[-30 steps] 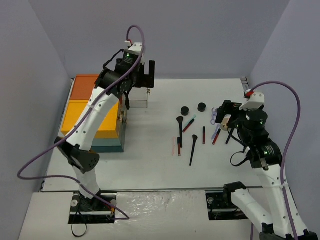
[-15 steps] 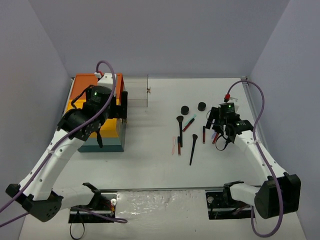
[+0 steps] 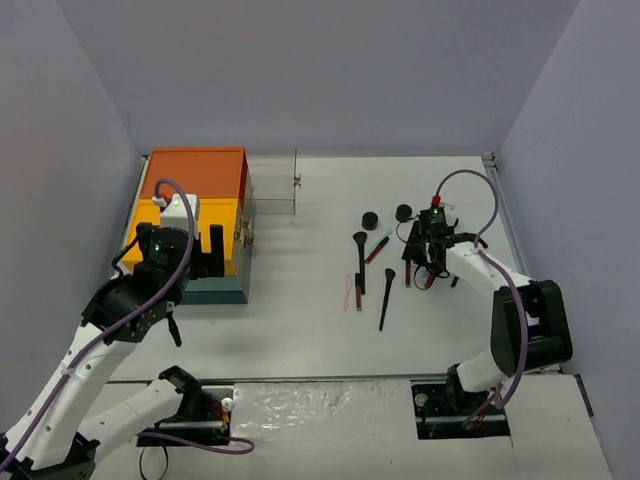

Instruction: Organize the makeup

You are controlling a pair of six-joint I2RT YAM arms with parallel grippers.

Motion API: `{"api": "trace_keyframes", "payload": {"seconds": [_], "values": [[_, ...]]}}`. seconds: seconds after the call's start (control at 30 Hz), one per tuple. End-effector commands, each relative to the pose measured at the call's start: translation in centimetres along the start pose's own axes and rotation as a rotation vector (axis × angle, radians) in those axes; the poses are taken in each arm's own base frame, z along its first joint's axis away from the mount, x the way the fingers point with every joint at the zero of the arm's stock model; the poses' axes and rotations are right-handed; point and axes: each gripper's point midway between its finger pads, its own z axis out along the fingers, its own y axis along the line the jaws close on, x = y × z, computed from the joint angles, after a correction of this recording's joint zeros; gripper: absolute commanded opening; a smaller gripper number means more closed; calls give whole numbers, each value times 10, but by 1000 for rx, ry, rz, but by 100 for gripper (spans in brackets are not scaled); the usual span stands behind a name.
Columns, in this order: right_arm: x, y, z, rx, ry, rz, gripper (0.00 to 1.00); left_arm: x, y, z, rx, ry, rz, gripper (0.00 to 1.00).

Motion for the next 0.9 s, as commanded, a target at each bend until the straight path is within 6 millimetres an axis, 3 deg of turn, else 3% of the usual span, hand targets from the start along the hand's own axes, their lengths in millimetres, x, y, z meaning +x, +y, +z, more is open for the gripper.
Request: {"api": "trace_keyframes", "payload": {"seconds": [0.0,0.23,0.37,0.47,0.57,0.67,0.8,0.87], "values": [[-8,13,18,-13,-36,-13,47,-11,6,-3,-3,-123,-66,97],[8,8,46,31,6,-44,39,4,16,-6,-17,-179,-92,97],[10,8,49,39,8,-42,21,9,19,-7,-26,-182,-97,97],[-3,12,39,30,-24,-54,3,9,18,-7,-21,-172,-93,97],[-29,22,18,11,-81,-86,0,7,14,-6,-8,-168,-91,97],[-60,45,-13,-59,-152,-117,0,1,10,-6,8,-171,-93,97],[-121,116,-83,-286,-318,-167,0,-10,1,-5,35,-163,-92,97],[-137,159,-118,-398,-382,-225,0,-15,-3,-3,45,-156,-94,97]]}}
